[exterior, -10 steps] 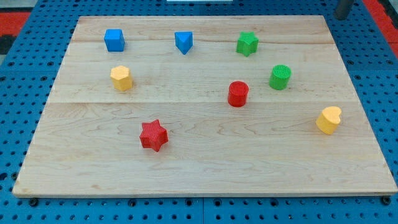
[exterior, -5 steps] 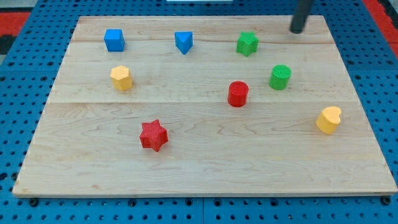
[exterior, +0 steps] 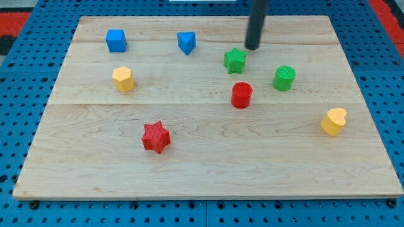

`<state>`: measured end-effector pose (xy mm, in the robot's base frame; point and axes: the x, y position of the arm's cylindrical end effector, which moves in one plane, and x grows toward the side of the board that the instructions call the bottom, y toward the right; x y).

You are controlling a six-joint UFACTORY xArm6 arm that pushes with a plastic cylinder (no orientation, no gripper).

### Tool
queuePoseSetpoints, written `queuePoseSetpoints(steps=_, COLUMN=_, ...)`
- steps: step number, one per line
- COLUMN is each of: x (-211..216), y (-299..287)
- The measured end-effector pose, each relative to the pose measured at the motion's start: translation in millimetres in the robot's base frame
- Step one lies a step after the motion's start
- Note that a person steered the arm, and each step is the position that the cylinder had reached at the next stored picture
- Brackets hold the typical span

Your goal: Slide the green circle towards the red circle

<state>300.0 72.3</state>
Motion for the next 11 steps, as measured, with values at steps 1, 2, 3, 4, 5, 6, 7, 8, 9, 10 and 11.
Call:
queuePoseSetpoints(steps=1, x=44.2, y=-33.1)
queuePoseSetpoints(steps=2, x=63.3, y=-32.9)
queuePoseSetpoints(steps=3, x=27.4, y=9.7)
queuePoseSetpoints(steps=4, x=25.7, y=85.4)
queuePoseSetpoints(steps=5, x=25.7, y=139.5)
queuePoseSetpoints(steps=6, x=76.2, y=140.5)
queuePoseSetpoints(steps=7, x=89.5, y=86.7)
queuePoseSetpoints(steps=8, x=85.5, y=32.4)
queuePoseSetpoints(steps=9, x=58.6, y=29.3)
queuePoseSetpoints(steps=10, x=64.3, y=19.9)
queuePoseSetpoints(steps=11, x=65.0, y=26.5)
